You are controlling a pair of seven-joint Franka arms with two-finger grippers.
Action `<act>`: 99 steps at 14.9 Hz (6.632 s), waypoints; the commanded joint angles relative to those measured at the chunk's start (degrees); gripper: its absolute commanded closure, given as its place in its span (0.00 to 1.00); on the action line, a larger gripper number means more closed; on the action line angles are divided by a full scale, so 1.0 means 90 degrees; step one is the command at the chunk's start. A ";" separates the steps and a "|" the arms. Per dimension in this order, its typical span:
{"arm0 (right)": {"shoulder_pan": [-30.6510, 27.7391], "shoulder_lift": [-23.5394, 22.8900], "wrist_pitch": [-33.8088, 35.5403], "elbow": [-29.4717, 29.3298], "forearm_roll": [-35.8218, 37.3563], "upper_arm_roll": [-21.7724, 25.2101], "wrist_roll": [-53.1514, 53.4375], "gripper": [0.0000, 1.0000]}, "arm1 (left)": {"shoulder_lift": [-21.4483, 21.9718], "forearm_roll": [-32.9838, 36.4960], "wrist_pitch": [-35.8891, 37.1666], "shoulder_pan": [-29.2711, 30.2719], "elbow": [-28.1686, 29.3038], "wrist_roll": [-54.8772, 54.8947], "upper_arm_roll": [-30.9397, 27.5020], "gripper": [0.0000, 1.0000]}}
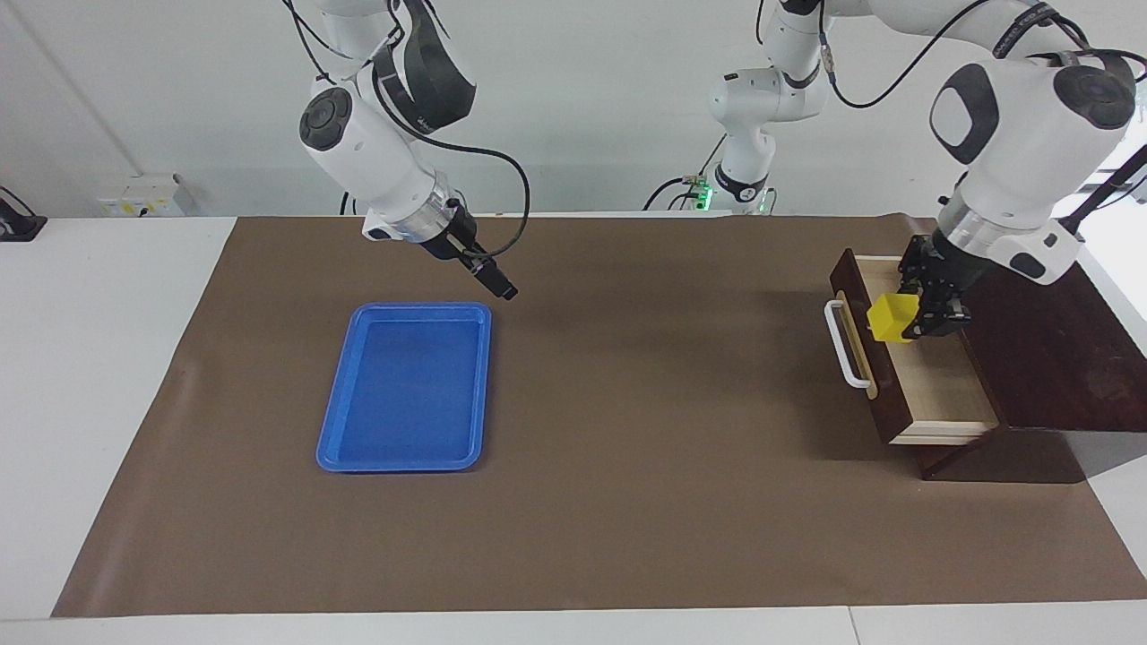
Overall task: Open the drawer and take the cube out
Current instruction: 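Lift the yellow cube with the left gripper while the right gripper approaches, then close the right gripper on the yellow cube held by the left gripper, then carry the cube over the blue tray with the right gripper while the left gripper withdraws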
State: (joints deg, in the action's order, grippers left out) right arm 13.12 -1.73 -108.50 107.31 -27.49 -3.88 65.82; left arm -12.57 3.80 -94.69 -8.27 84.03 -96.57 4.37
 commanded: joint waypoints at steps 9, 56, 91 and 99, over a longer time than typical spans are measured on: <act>0.0007 -0.0344 -0.0736 0.0030 -0.0938 -0.0018 0.0645 0.00 | -0.0595 -0.0452 0.0464 -0.1981 -0.0684 -0.2783 -0.0085 1.00; 0.1775 -0.2298 -0.2505 -0.1728 -0.2717 0.0031 0.2726 0.16 | -0.0576 -0.0471 -0.0290 -0.2187 -0.0519 -0.2873 -0.0046 1.00; -0.0342 -0.2308 -0.1607 -0.1660 -0.2482 0.0070 0.2191 1.00 | 0.0350 -0.0384 -0.1342 -0.1427 0.1549 -0.1713 -0.0095 0.00; -0.1496 -0.1752 -0.0776 -0.0207 -0.2482 0.0080 0.0522 1.00 | 0.0752 -0.0305 -0.2369 0.0194 0.2772 0.0347 -0.0095 0.00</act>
State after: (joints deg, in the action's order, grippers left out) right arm 1.93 -21.56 -115.55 98.97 -50.44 -2.39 74.55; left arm -8.48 0.65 -113.49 -9.57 105.00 -97.35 3.02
